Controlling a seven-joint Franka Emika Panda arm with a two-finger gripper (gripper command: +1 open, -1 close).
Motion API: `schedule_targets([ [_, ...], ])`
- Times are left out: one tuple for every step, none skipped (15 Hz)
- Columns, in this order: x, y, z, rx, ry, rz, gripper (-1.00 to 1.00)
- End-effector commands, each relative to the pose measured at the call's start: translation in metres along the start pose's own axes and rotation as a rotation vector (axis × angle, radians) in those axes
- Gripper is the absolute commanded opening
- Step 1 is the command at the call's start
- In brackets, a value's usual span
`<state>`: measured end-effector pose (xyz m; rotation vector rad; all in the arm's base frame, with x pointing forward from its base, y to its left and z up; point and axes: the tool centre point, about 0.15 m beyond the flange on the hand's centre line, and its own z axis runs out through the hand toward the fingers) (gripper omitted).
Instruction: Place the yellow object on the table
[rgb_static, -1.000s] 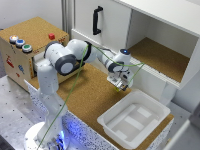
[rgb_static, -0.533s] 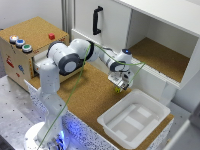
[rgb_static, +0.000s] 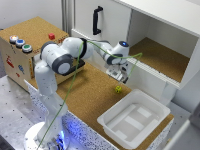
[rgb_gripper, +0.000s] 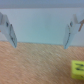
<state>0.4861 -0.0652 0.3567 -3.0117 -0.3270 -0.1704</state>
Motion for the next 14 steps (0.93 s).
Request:
schedule_targets([
  [-0.01, -0.089, -0.08, 0.008, 0.137, -0.094, 1.0],
  [-0.006, -0.107, -0.084, 0.056, 0.107, -0.148, 1.0],
  [-0.004, -0.12, -0.087, 0.076, 0.096, -0.185, 1.0],
  [-0.001, -0.144, -0.092, 0.093, 0.077, -0.27, 1.0],
  [0.002, -0.166, -0.092, 0.122, 0.05, -0.345, 1.0],
  [0.004, -0.187, -0.093, 0.133, 0.037, -0.396, 1.0],
  [0.006, -0.212, -0.093, 0.143, 0.026, -0.463, 1.0],
  [0.008, -0.233, -0.094, 0.151, 0.008, -0.527, 1.0],
  [0.009, -0.256, -0.094, 0.151, -0.007, -0.599, 1.0],
  [0.01, -0.271, -0.093, 0.152, -0.017, -0.652, 1.0],
  [0.011, -0.298, -0.091, 0.145, -0.031, -0.753, 1.0],
  [0.011, -0.32, -0.088, 0.125, -0.044, -0.835, 1.0],
  [0.014, -0.343, -0.083, 0.099, -0.051, -0.915, 1.0],
  [0.016, -0.36, -0.078, 0.081, -0.053, -0.993, 1.0],
])
